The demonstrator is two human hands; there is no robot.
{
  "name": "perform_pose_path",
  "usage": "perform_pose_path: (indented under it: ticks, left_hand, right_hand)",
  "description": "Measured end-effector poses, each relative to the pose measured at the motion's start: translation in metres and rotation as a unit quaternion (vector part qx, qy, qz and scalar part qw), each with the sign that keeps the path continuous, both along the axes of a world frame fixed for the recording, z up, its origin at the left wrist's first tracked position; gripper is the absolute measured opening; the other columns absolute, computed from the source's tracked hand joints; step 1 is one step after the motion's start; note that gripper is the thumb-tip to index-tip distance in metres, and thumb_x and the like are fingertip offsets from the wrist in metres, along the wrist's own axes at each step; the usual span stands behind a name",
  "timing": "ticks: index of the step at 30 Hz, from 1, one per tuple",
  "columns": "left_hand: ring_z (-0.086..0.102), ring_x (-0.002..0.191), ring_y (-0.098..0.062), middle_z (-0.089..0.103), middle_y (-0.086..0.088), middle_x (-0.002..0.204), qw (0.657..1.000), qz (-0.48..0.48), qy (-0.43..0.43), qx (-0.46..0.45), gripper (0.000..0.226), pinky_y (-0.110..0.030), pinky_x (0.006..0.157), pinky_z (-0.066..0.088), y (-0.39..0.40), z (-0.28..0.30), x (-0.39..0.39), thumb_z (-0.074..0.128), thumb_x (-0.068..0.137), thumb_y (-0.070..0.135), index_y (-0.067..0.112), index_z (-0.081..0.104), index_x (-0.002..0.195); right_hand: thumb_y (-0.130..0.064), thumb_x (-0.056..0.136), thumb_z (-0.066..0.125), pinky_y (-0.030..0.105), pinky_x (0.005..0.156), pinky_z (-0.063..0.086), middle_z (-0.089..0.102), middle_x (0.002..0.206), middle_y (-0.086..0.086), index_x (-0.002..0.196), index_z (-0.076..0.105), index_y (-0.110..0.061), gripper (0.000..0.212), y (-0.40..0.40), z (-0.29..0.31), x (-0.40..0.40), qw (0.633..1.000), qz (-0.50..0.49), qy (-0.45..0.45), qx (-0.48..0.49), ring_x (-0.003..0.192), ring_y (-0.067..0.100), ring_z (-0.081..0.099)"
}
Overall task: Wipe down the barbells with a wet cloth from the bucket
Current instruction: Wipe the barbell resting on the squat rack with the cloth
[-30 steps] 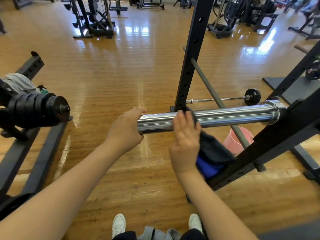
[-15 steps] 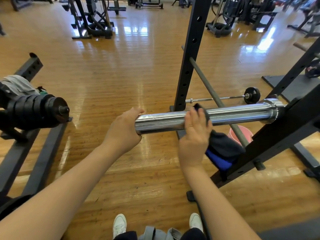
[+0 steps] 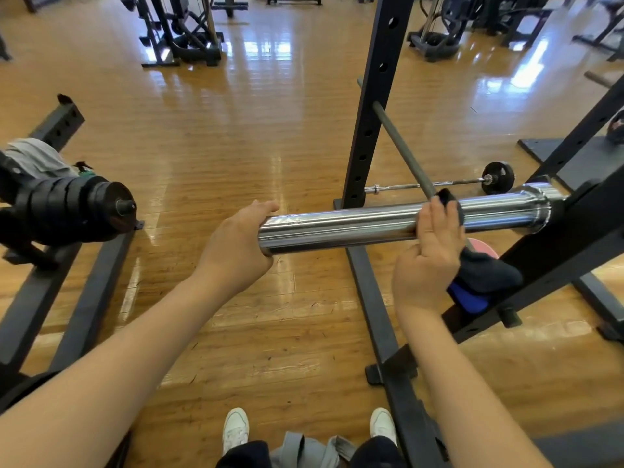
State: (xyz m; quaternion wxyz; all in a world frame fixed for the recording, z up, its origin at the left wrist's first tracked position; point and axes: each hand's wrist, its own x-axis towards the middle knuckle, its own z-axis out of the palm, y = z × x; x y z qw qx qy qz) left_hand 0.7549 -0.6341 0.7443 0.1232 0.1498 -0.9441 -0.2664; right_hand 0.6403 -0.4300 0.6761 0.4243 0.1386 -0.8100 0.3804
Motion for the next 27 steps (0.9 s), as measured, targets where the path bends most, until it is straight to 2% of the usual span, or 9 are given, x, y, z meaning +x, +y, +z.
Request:
perform_pose_path:
  ticks: [5,9,11,13,16,18,20,23,27]
  left_hand:
    - [0.034,0.138,-0.016,0.05,-0.005,0.14,1.0,0.0,-0.006,-0.003,0.07,-0.035,0.11,0.033,-0.001,-0.001,-0.001,0.067,0.073,-0.003,0.015,0.047,0.137]
    - [0.034,0.137,-0.016,0.049,-0.005,0.141,1.0,-0.003,-0.009,-0.008,0.071,-0.033,0.109,0.032,-0.002,-0.001,-0.001,0.068,0.073,-0.003,0.014,0.046,0.138]
    - [0.034,0.138,-0.015,0.049,-0.004,0.141,1.0,-0.005,-0.008,-0.014,0.07,-0.032,0.108,0.032,-0.003,-0.001,-0.001,0.067,0.073,-0.002,0.015,0.046,0.138]
    - [0.034,0.138,-0.014,0.048,-0.003,0.141,1.0,-0.001,-0.007,-0.018,0.07,-0.032,0.107,0.032,-0.003,-0.002,-0.001,0.066,0.074,-0.001,0.016,0.045,0.138]
    - [0.033,0.138,-0.014,0.048,-0.003,0.141,1.0,-0.001,-0.007,-0.018,0.07,-0.03,0.107,0.032,-0.003,-0.003,-0.002,0.066,0.074,-0.002,0.016,0.045,0.139]
    - [0.033,0.138,-0.013,0.048,-0.004,0.141,1.0,-0.001,-0.006,-0.017,0.07,-0.028,0.106,0.031,-0.002,-0.003,-0.002,0.066,0.074,-0.002,0.016,0.046,0.138]
    - [0.033,0.138,-0.014,0.049,-0.004,0.141,1.0,0.002,-0.005,-0.016,0.07,-0.028,0.106,0.032,-0.002,-0.003,-0.002,0.066,0.074,-0.002,0.016,0.046,0.138]
    - [0.034,0.137,-0.015,0.049,-0.004,0.14,1.0,0.004,-0.006,-0.017,0.07,-0.031,0.105,0.034,-0.001,-0.002,-0.002,0.067,0.073,-0.002,0.016,0.046,0.138]
    - [0.034,0.137,-0.016,0.049,-0.005,0.14,1.0,0.003,-0.009,-0.02,0.069,-0.031,0.104,0.034,-0.001,-0.002,-0.001,0.068,0.075,0.0,0.015,0.045,0.138]
  right_hand:
    - [0.009,0.081,0.043,0.051,0.106,0.028,0.063,0.12,0.014,0.114,0.065,0.0,0.041,-0.058,0.002,0.046,0.991,0.117,0.034,0.057,0.123,0.028,0.047]
    - [0.002,0.09,0.049,0.048,0.107,0.032,0.059,0.126,0.012,0.121,0.059,-0.005,0.033,-0.028,0.002,0.032,0.967,0.19,0.074,0.155,0.126,0.026,0.045]
    - [-0.003,0.098,0.039,0.044,0.111,0.027,0.055,0.128,0.012,0.122,0.058,-0.003,0.031,0.004,0.0,0.014,0.973,0.161,0.068,0.149,0.13,0.022,0.042]
    - [0.002,0.093,0.038,0.044,0.113,0.024,0.051,0.132,0.012,0.124,0.053,-0.004,0.035,0.032,0.0,-0.002,0.988,0.107,0.026,0.104,0.134,0.017,0.035]
    - [0.004,0.084,0.036,0.05,0.111,0.026,0.049,0.133,0.012,0.126,0.053,-0.001,0.046,0.042,0.003,-0.01,0.998,0.025,-0.043,0.045,0.132,0.026,0.036]
    - [0.003,0.083,0.033,0.042,0.114,0.021,0.051,0.134,0.014,0.127,0.053,0.002,0.049,0.024,0.009,-0.001,0.998,0.002,-0.065,0.021,0.132,0.03,0.037]
    - [0.006,0.079,0.034,0.038,0.114,0.02,0.054,0.131,0.015,0.125,0.056,0.001,0.051,-0.01,0.012,0.019,0.997,0.034,-0.049,0.044,0.13,0.031,0.042]
    - [0.005,0.081,0.039,0.042,0.109,0.028,0.063,0.121,0.013,0.116,0.064,0.0,0.043,-0.062,0.014,0.055,0.989,0.118,-0.012,0.087,0.121,0.029,0.053]
    - [0.002,0.086,0.048,0.04,0.109,0.031,0.062,0.123,0.01,0.116,0.065,-0.003,0.035,-0.063,0.013,0.056,0.971,0.185,0.035,0.149,0.123,0.025,0.051]
